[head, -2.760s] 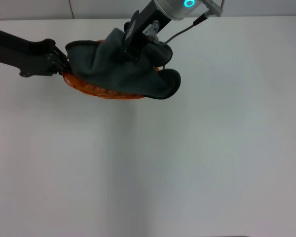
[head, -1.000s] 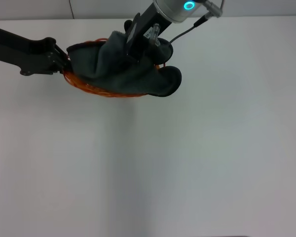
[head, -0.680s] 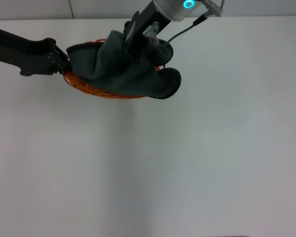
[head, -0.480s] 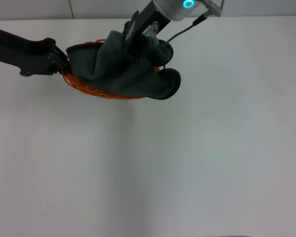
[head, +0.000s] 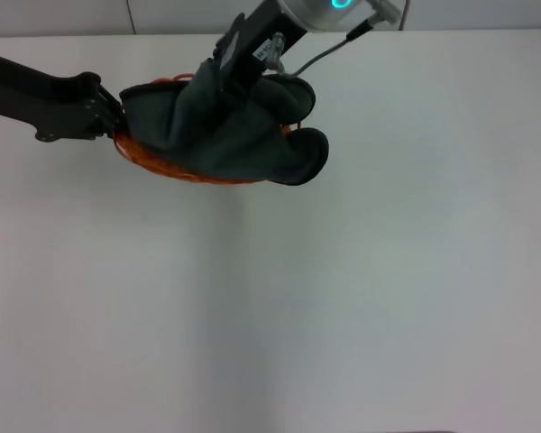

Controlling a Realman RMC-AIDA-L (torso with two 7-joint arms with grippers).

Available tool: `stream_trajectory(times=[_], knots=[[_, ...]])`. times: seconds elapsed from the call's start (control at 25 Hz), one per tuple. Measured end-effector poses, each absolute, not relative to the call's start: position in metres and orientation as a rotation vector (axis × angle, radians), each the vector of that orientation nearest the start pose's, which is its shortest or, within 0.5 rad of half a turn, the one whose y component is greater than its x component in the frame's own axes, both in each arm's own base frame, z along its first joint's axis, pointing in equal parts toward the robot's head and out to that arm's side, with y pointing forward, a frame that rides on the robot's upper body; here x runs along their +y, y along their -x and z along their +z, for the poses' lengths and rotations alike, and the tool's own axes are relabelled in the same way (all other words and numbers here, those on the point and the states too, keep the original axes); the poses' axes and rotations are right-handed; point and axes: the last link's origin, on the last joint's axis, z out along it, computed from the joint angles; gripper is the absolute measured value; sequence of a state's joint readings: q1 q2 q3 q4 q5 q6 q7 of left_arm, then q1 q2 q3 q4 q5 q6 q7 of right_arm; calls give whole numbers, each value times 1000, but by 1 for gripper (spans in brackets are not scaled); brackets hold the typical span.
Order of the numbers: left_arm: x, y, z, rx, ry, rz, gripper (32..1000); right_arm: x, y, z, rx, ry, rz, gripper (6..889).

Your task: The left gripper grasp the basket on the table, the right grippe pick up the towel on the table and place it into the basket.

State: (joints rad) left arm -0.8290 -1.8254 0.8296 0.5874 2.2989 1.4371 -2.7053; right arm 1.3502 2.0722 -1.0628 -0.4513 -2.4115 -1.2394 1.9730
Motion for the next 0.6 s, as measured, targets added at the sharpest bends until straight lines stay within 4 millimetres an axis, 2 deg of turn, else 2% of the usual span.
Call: stream_trajectory(times=[0.24, 0.6], knots=[[419, 244, 71, -1918, 2148, -209, 98, 432, -24, -55, 247, 3017, -118, 855], [415, 251, 73, -1931, 2129, -210, 99, 430, -22, -14, 258, 2955, -11, 853]])
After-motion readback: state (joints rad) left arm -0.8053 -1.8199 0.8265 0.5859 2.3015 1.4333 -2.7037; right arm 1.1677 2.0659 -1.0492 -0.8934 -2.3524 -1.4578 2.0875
